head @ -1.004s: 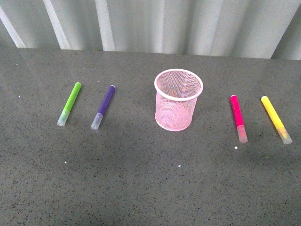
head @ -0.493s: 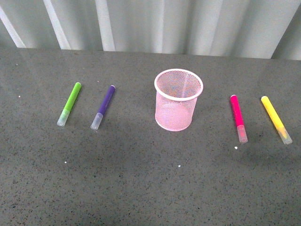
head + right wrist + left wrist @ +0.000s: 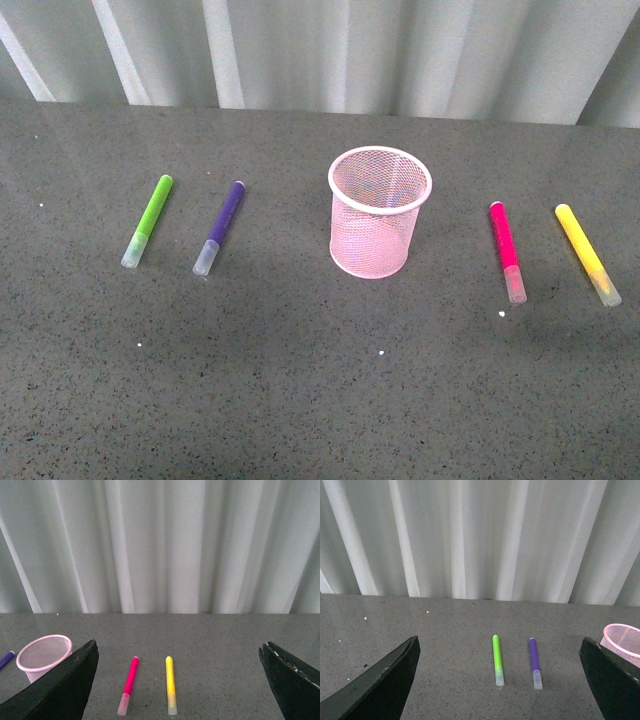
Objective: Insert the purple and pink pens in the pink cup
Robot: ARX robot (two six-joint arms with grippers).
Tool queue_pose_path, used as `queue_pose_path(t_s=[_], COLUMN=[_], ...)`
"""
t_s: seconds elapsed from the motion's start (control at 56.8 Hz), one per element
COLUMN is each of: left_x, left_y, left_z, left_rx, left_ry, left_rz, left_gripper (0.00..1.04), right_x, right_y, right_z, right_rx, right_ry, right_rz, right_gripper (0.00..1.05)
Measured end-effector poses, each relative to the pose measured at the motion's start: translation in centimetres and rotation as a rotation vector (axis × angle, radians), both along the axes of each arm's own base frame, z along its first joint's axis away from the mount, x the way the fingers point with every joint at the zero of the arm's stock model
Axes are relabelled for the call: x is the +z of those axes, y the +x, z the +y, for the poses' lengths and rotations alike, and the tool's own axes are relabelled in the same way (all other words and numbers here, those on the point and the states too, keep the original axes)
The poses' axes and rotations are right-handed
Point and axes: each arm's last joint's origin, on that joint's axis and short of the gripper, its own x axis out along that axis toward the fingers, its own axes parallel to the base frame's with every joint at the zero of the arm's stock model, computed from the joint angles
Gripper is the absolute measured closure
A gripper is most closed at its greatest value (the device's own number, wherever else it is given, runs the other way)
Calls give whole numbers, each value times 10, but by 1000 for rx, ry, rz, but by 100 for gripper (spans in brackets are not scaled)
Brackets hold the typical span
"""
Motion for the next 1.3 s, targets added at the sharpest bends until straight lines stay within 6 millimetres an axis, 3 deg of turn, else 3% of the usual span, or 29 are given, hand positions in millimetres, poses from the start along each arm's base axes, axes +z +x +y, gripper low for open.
queue_pose_path(t_s=[1.304], left_x=[0], left_y=[0], left_z=[0], left_rx=[0], left_ry=[0], left_rz=[0], left_gripper=[7], right_x=[0], right_y=[0], right_z=[0], right_rx=[0], right_ry=[0], right_rz=[0], right_gripper=[7])
